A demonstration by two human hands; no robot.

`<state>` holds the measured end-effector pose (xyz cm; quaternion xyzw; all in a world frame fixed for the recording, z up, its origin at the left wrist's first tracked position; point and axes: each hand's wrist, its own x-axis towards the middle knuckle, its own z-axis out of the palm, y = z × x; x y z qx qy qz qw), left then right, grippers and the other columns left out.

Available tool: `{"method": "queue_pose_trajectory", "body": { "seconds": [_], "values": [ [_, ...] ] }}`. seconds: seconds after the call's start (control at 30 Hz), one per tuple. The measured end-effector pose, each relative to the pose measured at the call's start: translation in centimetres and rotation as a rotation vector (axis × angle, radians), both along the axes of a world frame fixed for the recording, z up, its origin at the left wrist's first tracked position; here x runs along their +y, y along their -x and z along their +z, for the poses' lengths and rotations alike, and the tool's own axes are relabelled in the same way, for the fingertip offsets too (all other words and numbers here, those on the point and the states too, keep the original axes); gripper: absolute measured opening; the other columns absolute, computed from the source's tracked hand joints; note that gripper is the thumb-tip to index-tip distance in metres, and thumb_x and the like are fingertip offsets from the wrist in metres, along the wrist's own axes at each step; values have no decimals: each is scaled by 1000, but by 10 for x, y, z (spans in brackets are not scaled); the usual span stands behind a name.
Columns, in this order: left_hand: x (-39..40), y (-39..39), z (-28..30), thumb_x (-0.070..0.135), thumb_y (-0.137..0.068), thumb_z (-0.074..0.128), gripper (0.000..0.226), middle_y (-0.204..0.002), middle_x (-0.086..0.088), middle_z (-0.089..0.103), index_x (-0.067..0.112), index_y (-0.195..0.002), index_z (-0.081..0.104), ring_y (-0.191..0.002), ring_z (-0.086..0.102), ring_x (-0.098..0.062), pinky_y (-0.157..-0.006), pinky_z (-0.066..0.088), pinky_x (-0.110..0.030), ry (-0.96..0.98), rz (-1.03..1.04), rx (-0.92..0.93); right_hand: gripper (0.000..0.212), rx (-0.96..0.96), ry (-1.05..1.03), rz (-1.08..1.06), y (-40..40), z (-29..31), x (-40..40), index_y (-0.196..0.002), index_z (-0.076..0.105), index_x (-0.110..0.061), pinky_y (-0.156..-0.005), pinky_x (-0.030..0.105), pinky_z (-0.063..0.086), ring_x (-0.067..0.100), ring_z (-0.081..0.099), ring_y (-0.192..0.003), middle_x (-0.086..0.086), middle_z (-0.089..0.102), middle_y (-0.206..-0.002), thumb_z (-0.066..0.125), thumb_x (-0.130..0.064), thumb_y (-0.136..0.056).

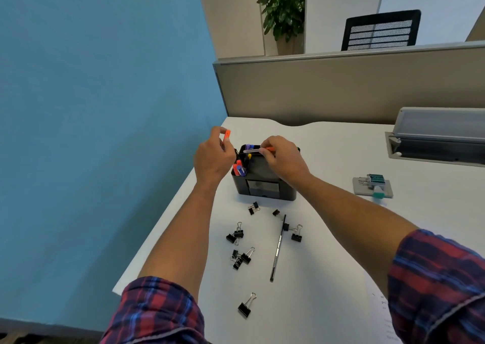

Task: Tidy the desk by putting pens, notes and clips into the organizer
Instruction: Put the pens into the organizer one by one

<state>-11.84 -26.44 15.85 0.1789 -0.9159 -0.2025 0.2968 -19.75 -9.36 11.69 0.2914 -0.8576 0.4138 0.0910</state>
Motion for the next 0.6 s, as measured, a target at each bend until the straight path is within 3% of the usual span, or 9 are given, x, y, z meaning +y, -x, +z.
{"method": "queue_pose_trajectory", "body": {
  "seconds": [0.13,0.23,0.33,0.5,0.6],
  "values": [
    [-6,17,6,25,-103,46,10,-87,5,73,21,-111,50,-73,62,-16,-58,37,-26,-220,33,44,14,-74,20,-37,7,-2,-13,-101,66,-17,-79,27,49,14,58,-90,-1,65,-98,62,-30,-96],
    [-9,24,5,24,-105,45,6,-95,10,74,21,-110,47,-79,64,-9,-62,42,-23,-338,24,82,17,-89,-64,-30,12,-3,-22,-100,66,-19,-73,30,49,16,58,-88,-2,65,-97,63,-35,-95],
    [-10,30,0,20,-105,45,8,-104,5,72,16,-110,49,-87,63,-13,-72,44,-24,-394,24,127,17,-45,-161,-17,15,-5,-29,-100,65,-21,-67,26,42,14,57,-87,-4,65,-98,62,-37,-95],
    [-14,42,-5,18,-105,47,10,-105,2,72,12,-112,49,-85,62,-8,-59,40,-1,-473,37,224,16,-43,-68,14,23,-3,-38,-103,64,-20,-72,23,43,14,58,-89,-3,65,-102,64,-34,-95],
    [-16,50,-4,20,-104,48,12,-104,-1,72,15,-115,47,-85,68,-13,-58,45,-4,-528,30,270,14,-53,25,17,32,1,-40,-104,64,-19,-78,24,49,14,60,-91,-1,67,-105,65,-28,-94]
  ]
}}
